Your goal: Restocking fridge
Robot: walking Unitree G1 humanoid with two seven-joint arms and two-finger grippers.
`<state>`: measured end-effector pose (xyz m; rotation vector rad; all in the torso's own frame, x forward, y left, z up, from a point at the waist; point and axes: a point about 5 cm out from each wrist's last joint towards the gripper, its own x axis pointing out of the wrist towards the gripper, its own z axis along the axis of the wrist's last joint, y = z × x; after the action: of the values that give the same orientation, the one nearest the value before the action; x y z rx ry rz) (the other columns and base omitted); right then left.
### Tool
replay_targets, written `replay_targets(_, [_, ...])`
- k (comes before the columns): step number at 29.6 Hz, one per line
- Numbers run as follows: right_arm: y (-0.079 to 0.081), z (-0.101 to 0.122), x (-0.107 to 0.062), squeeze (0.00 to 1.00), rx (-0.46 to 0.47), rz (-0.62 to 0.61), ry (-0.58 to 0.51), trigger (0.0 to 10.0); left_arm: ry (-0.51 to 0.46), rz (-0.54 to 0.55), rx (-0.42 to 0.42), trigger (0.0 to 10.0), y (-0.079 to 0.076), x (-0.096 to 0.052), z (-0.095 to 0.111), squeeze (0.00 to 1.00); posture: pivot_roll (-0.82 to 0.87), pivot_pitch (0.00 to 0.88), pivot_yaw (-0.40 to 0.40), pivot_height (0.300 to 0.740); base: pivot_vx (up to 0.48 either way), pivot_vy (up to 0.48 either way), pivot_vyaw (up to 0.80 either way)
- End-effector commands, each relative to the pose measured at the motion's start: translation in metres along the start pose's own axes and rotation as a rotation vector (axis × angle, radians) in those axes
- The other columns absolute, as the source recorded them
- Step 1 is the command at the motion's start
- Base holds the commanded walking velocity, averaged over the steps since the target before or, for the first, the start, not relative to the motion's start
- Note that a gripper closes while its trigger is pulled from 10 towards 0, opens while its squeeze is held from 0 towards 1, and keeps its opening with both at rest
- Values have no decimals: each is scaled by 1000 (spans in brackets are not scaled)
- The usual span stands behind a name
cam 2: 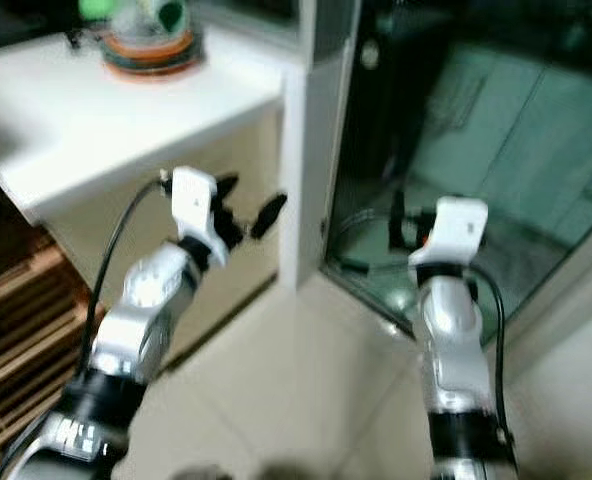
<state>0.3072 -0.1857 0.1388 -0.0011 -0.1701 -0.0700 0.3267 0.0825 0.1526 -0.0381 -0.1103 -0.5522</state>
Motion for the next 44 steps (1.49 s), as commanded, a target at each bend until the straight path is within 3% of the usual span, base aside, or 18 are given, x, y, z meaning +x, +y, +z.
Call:
replay_targets(1, [-13,-2,-6,0,-23,-38,6,10000,6,-42,-1,10000,-9,6,1,0,-116,0,36,740,480,0,-694])
replay_targets(4, [-22,-3,-16,0,-39,-67,15,10000,56,21,-22,10000,0,2,-5,0,-120,0,40,740,160,0,-677])
replay_targets(6, [-28,-5,-28,0,-60,-78,27,10000,111,108,-58,10000,16,-11,-15,0,-123,0,44,740,0,0,-663])
replay_targets(8, [-32,-6,-39,0,-84,-84,41,10000,156,168,-71,10000,28,-29,-24,0,-125,0,44,740,0,0,-663])
replay_targets(9, [-34,-7,-50,0,-108,-76,55,10000,209,207,-105,10000,35,-54,-36,0,-126,0,44,740,0,0,-663])
replay_targets(10, [-34,-7,-50,0,-108,-76,55,10000,209,207,-105,10000,35,-54,-36,0,-126,0,44,740,0,0,-663])
replay_targets(11, [-32,-10,-58,0,-106,-47,85,10000,247,204,-128,10000,34,-77,-45,0,-129,0,38,740,0,0,-663])
replay_targets(12, [-31,-11,-60,0,-114,-38,98,10000,243,198,-148,10000,32,-85,-47,0,-129,0,38,740,0,0,0])
replay_targets(15, [-25,-16,-58,0,-133,11,140,10000,228,200,-184,10000,29,-97,-49,0,-122,0,24,740,0,0,0])
replay_targets(20, [-14,-16,-49,0,-136,111,178,10000,258,247,-216,10000,26,-95,-53,0,-120,0,7,740,0,0,0])
replay_targets(22, [-22,-20,-47,0,-99,65,213,10000,252,252,-214,10000,27,-92,-50,0,-117,0,-5,740,0,0,0])
replay_targets(25, [-28,-22,-49,0,-82,34,232,10000,275,265,-228,10000,26,-97,-51,0,-117,0,0,740,0,0,0])
replay_targets(43, [-24,-27,-52,0,-73,45,261,10000,274,243,-229,10000,24,-96,-49,0,-114,0,8,740,0,0,0])
replay_targets(44, [-3,-24,-42,0,-90,127,255,10000,280,219,-194,10000,20,-86,-46,0,-187,0,-5,740,0,0,0])
